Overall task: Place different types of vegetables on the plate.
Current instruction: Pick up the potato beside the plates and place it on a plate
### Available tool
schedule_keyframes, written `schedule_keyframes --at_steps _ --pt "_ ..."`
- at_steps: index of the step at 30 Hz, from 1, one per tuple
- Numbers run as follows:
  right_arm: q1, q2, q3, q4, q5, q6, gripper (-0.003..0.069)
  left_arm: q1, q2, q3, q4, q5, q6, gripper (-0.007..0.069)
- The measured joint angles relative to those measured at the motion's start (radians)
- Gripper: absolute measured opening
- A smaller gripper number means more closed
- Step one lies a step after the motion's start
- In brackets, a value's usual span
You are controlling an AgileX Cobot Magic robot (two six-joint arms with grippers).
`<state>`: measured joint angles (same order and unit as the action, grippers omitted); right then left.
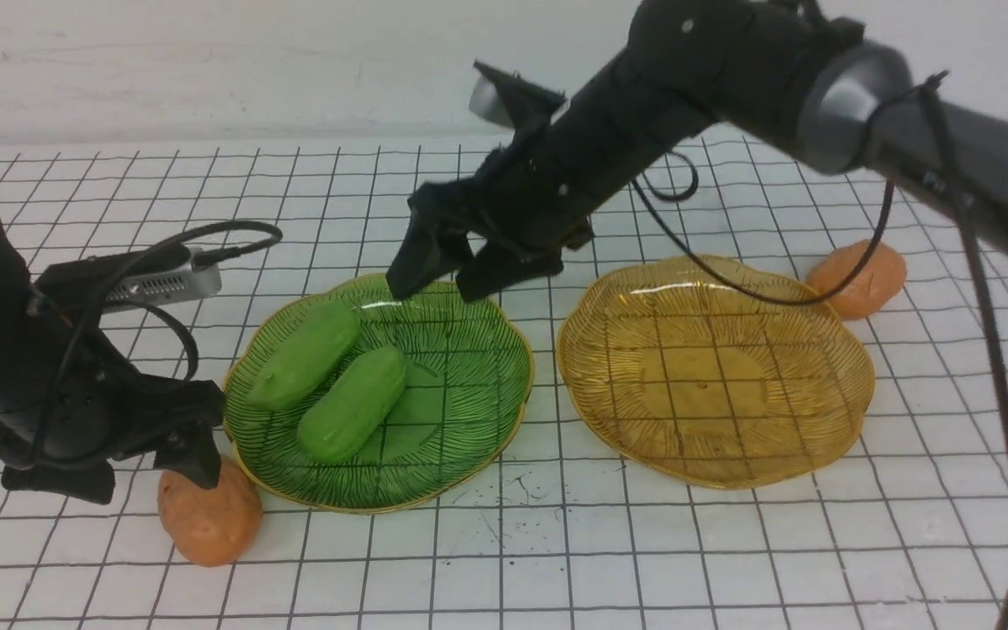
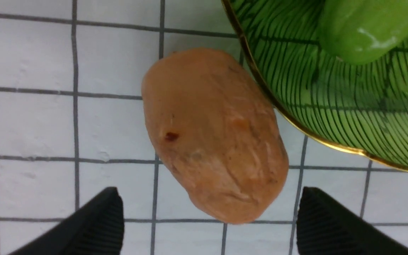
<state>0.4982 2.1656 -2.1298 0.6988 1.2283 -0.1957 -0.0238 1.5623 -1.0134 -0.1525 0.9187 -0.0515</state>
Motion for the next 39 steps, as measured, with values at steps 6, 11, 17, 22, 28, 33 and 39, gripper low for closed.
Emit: schedule_keyframes --at_steps 6,11,17,22,28,33,39 --pt "-0.002 -0.013 -0.032 -0.038 0.009 0.018 0.0486 0.0 0.054 0.0 -0.01 -0.037 0.0 0.0591" --pt "-0.002 -0.013 -0.032 -0.07 0.017 0.026 0.0484 0.0 0.099 0.0 -0.009 -0.086 0.0 0.0591" --pt "-0.002 -0.013 -0.032 -0.09 0.017 0.025 0.0484 0.0 0.135 -0.003 -0.02 -0.114 -0.001 0.0591" --pt "-0.002 -0.013 -0.032 -0.092 0.017 0.026 0.0484 0.0 0.141 -0.006 -0.023 -0.098 -0.002 0.0567" --pt "-0.003 -0.014 -0.032 -0.092 0.017 0.037 0.0484 0.0 0.143 -0.012 0.002 -0.048 -0.002 0.0533" --pt "-0.03 -0.05 -0.032 -0.113 0.024 0.058 0.0484 0.0 0.103 -0.007 0.104 0.065 -0.002 0.0533" --pt "-0.171 -0.186 -0.032 -0.314 0.027 0.124 0.0484 -0.005 -0.105 -0.064 0.131 0.121 -0.003 0.0533"
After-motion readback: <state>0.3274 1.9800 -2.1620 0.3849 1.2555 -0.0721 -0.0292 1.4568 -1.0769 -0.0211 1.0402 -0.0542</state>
